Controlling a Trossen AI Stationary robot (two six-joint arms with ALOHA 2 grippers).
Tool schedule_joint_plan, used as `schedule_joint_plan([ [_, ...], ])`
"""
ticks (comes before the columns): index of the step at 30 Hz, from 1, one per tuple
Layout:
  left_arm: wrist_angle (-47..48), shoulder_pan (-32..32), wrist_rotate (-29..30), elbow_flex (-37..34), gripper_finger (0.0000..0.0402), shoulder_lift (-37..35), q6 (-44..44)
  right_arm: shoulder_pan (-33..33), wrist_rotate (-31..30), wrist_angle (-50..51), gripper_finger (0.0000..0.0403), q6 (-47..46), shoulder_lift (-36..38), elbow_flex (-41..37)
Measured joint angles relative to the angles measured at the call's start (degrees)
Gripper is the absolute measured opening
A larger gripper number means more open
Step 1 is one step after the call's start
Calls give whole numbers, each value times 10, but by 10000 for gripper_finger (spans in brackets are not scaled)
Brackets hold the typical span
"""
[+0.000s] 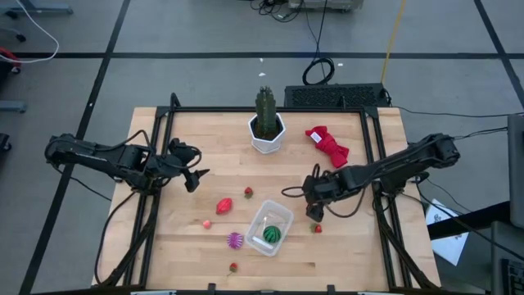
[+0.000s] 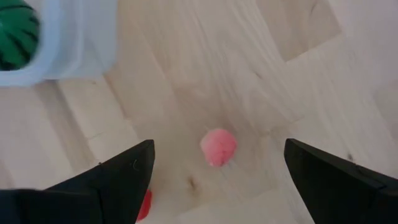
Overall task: Pick and placing Produce into tupperware
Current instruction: Put the right pink peach into the transparent bin
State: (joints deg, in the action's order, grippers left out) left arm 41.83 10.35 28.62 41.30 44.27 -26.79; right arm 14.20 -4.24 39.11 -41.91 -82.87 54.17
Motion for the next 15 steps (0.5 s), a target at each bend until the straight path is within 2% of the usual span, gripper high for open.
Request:
schedule_joint_plan([
  [15, 1, 0, -1, 0, 349, 0, -1, -10, -2, -2, 350, 17, -108, 0],
])
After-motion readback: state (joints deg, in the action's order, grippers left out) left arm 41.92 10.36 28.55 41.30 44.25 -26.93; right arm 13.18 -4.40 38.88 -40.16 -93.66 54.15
